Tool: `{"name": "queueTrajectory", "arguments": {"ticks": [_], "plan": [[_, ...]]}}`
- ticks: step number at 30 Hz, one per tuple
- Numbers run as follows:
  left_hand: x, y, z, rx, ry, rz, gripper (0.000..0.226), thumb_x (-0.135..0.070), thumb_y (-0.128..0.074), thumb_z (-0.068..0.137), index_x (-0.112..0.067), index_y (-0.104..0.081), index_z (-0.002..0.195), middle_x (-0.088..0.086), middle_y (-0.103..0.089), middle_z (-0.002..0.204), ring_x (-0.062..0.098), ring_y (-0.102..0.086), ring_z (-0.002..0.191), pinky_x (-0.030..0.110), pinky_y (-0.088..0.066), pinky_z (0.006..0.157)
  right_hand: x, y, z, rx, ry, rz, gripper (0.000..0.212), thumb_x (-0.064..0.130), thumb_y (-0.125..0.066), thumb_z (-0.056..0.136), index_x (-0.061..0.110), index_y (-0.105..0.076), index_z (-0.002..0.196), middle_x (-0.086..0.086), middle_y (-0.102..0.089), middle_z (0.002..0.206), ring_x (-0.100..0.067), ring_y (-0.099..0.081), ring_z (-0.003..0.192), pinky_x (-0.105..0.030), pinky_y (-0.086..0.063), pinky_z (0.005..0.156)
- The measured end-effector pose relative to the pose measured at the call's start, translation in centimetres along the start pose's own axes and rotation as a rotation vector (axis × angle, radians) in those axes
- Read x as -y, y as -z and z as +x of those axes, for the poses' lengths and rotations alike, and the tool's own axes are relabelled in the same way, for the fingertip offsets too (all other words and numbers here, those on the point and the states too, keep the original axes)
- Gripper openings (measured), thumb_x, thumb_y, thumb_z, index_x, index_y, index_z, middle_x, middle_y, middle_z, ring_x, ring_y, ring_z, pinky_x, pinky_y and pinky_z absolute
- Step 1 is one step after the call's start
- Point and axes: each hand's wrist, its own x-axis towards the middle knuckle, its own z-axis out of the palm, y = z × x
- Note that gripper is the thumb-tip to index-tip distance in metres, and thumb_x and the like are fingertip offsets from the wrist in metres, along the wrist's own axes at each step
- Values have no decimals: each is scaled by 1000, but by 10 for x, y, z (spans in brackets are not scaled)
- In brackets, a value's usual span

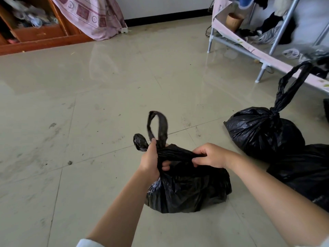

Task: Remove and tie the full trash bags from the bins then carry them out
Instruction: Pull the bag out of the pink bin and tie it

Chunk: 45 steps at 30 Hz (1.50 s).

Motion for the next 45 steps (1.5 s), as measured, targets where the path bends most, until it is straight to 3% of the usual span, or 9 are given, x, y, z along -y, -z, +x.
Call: {"name": "queueTrajectory", "arguments": {"ticks": [6,10,14,23,27,32,36,41,45], "plan": [[-19,-6,-14,421,102,318,58,-48,-8,96,-24,-61,101,-4,-42,42,7,-35,36,16,-30,37,0,2,-3,73,-58,120,40,13,-51,89,19,-54,50,8,-52,49,-4,-48,49,-20,-36,59],[-18,-6,-19,341,116,660,32,-26,-37,97,-11,-58,77,-4,-53,46,5,-45,37,12,-35,38,-1,8,0,-50,-49,112,15,5,-49,89,-1,-63,88,2,-56,71,-13,-51,77,-12,-39,62],[-9,-6,-13,205,-117,906,23,1,-50,89,-15,-54,73,-9,-46,34,-1,-41,28,9,-29,33,-5,12,1,-132,-31,361,18,2,-51,87,13,-66,86,3,-64,73,4,-61,56,-8,-48,60],[-9,-6,6,-342,-441,609,25,8,-56,78,-11,-62,63,11,-59,69,20,-53,71,33,-43,66,-2,15,-1,0,125,444,40,-6,-56,83,31,-57,96,-10,-60,90,-16,-61,77,-21,-50,75],[-12,-9,1,-220,-437,127,39,17,-43,80,-11,-63,61,-2,-70,63,17,-63,66,23,-53,61,1,15,1,-32,96,533,23,18,-56,86,36,-59,99,4,-61,81,-6,-61,75,-17,-47,71],[-18,-13,-13,103,-245,-657,18,-4,-35,48,-9,-45,33,3,-48,41,22,-56,47,29,-42,67,3,6,7,-131,-13,525,20,22,-42,94,31,-46,111,7,-61,85,-7,-57,77,-20,-46,70],[-15,-14,-17,175,-212,-479,22,-4,-29,45,-13,-41,29,-1,-44,39,15,-50,38,23,-35,61,0,-1,11,-132,-26,488,19,18,-45,93,26,-52,109,9,-62,93,-11,-57,94,-31,-43,93],[-9,-12,-8,97,-334,-210,59,24,-8,57,-16,-46,36,-4,-51,45,9,-49,40,17,-44,44,5,-5,9,6,-22,659,34,5,-43,91,22,-69,77,9,-69,80,1,-65,74,-7,-50,66],[-3,-11,-9,76,-365,-106,53,32,-6,66,-7,-42,57,-5,-56,42,9,-56,38,18,-48,41,9,-5,8,37,-53,624,31,7,-45,92,20,-68,75,6,-66,77,3,-63,64,-6,-50,62]]}}
